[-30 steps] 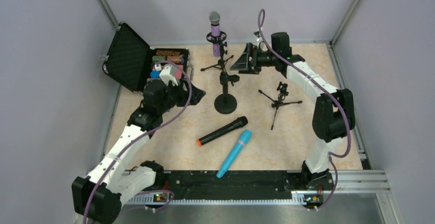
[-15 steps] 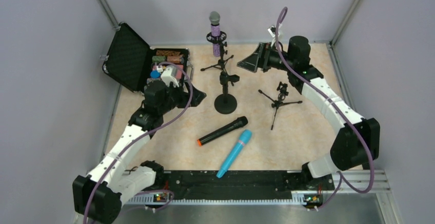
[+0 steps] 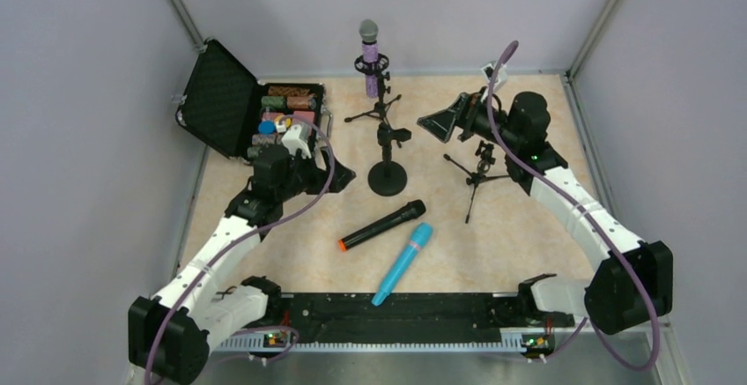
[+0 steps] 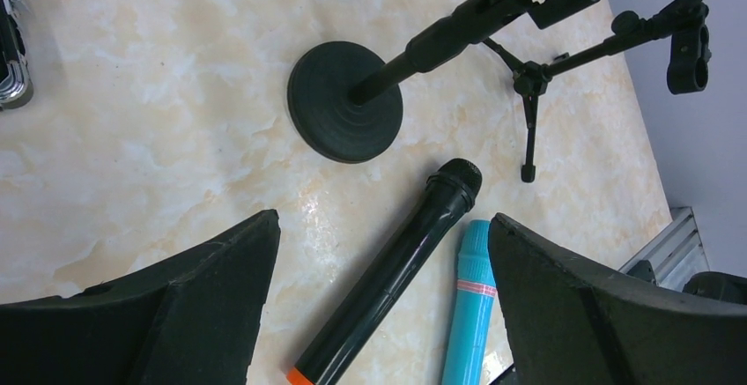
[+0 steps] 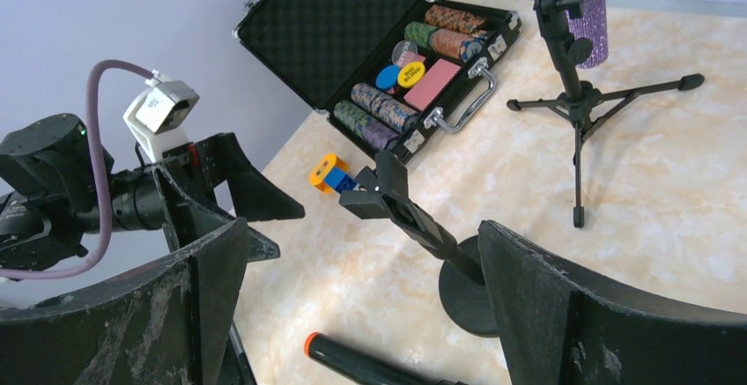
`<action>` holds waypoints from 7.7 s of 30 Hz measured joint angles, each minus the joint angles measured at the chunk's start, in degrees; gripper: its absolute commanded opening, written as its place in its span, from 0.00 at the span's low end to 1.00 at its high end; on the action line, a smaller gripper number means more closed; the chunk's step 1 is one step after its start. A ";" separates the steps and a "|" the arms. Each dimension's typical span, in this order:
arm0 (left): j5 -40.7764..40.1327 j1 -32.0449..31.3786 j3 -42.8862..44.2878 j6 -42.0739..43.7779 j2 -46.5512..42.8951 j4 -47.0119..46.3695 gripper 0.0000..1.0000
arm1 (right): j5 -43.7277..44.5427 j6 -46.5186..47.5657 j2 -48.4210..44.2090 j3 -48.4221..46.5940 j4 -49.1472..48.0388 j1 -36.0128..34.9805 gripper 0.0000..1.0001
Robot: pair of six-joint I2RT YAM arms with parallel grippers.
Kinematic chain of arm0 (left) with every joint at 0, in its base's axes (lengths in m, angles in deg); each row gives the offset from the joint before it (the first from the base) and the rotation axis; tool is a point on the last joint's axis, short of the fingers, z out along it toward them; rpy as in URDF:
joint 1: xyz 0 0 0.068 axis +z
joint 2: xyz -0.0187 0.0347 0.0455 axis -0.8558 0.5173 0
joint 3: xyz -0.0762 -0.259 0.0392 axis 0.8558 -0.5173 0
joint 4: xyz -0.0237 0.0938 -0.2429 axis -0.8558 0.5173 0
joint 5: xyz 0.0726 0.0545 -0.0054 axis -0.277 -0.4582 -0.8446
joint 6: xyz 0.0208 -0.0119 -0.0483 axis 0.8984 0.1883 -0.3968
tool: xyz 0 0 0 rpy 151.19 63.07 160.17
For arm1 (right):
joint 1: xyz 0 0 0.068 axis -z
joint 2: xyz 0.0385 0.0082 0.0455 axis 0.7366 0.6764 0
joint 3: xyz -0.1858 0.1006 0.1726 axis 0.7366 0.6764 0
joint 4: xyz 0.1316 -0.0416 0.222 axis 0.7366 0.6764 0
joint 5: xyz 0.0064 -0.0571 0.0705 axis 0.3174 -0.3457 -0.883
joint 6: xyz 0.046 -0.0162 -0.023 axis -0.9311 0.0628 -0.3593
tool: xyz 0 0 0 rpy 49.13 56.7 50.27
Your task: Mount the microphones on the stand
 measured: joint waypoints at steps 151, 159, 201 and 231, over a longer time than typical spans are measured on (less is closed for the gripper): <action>4.66 -21.18 4.61 -10.08 3.67 -24.26 0.00 | -10.97 -38.47 10.10 12.98 -52.76 -13.25 0.00; 3.56 -20.24 4.63 -9.09 3.67 -23.28 0.95 | -11.65 -34.12 10.12 10.73 -45.70 -13.27 0.00; 26.67 -1.36 24.35 26.03 31.32 -16.92 0.98 | 2.75 -1.31 -6.10 6.60 3.13 -6.45 0.00; 34.36 -0.79 25.94 30.12 41.05 -28.65 0.23 | 1.29 2.10 -6.03 6.62 4.55 -6.43 0.00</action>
